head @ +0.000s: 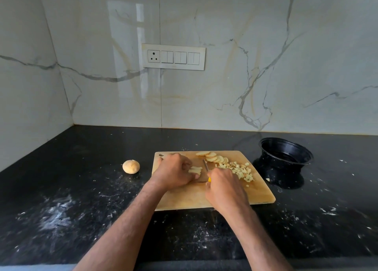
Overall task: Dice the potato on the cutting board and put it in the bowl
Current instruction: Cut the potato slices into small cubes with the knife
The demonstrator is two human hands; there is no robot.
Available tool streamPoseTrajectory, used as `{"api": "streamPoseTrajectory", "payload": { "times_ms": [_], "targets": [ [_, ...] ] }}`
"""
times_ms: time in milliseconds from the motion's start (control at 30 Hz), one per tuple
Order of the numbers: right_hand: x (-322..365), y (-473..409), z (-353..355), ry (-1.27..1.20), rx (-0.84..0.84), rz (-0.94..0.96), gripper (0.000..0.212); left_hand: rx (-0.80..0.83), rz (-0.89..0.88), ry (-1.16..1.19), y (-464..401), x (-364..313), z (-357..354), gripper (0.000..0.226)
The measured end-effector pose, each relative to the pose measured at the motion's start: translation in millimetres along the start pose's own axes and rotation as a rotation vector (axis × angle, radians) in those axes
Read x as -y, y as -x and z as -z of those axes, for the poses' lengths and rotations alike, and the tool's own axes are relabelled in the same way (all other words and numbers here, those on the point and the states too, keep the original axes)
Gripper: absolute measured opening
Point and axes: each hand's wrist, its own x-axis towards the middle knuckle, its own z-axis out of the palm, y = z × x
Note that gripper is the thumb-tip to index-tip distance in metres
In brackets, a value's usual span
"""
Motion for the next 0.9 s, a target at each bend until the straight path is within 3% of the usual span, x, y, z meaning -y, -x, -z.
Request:
{"api": "streamPoseTrajectory", "payload": {
  "times_ms": [100, 433, 900],
  "targets": [
    [-1.6, 5.1, -0.7, -0.018, -0.035, 0.004, 0.021, -0.035, 0.027, -0.045, -0.6, 2.9, 2.3, 0.032],
    [-0.5, -0.8, -1.7, 0.028, 0.005, 0.055, 0.02, 0.099, 0.032, 0.034, -0.2, 5.2, 0.9, 0.02],
    [1.7, 3.5, -5.6, -0.028, -0.003, 0.05, 0.021, -0.005, 0.126, 0.03, -1.8, 5.9, -0.9, 0.015]
  ]
}}
